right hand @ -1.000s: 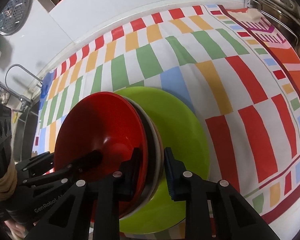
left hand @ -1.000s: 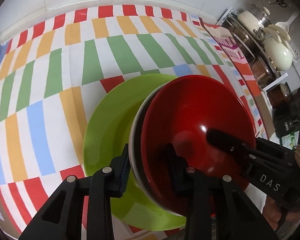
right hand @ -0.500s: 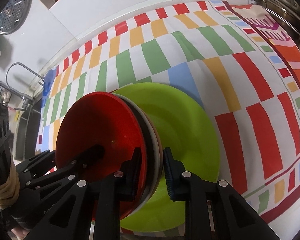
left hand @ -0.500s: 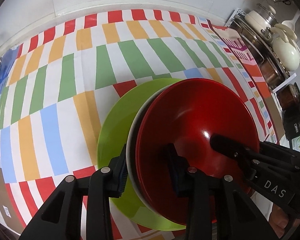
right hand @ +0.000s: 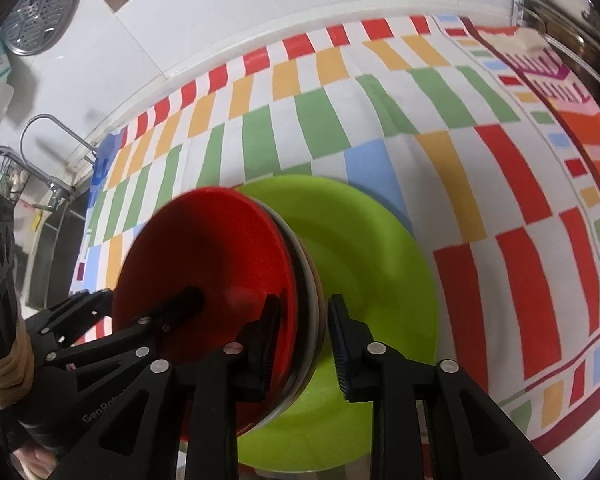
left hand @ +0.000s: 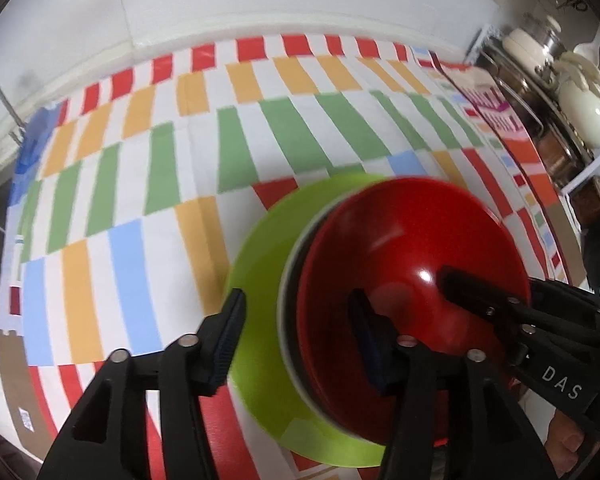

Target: Organize plates and bowls

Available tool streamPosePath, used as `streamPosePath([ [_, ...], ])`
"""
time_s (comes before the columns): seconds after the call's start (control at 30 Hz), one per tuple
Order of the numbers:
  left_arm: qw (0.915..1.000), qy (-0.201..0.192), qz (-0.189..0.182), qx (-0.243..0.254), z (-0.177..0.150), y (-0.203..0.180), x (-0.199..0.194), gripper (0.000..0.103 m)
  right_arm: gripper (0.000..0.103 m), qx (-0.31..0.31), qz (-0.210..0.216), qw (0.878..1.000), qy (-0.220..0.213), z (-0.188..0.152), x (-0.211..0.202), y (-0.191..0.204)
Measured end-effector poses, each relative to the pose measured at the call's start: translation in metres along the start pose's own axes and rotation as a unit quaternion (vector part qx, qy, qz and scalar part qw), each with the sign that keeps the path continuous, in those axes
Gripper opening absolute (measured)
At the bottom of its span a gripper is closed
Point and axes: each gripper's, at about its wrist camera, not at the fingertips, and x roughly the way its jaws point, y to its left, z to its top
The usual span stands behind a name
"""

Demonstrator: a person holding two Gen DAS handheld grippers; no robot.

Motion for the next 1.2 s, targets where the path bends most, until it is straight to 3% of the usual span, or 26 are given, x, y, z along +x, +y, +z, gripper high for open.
streamPosePath([
  [0.23, 0.9954, -0.083, 0.047, 0.01, -0.016, 0.0, -0.048, 0.073, 0.049, -0.034, -0.048, 0.993, -0.103, -0.007, -0.048, 0.007],
  [0.3, 0.992, -0.109, 0.062, 0.015, -0.027, 0.001, -0.063, 0.078, 0.06, -0.043, -0.066, 0.987, -0.141, -0.016, -0.065, 0.012],
  [0.47, 0.9822, -0.166, 0.087, 0.015, -0.055, 0.005, -0.099, 0.086, 0.072, -0.073, -0.098, 0.972, -0.199, -0.042, -0.091, 0.029],
  [0.67, 0.9704, -0.212, 0.11, 0.032, -0.104, 0.007, -0.135, 0.093, 0.072, -0.078, -0.11, 0.965, -0.225, -0.091, -0.113, 0.047],
  [1.2, 0.9598, -0.259, 0.102, 0.036, -0.232, 0.017, -0.224, 0.101, 0.082, -0.062, -0.125, 0.945, -0.295, -0.23, -0.201, 0.098],
])
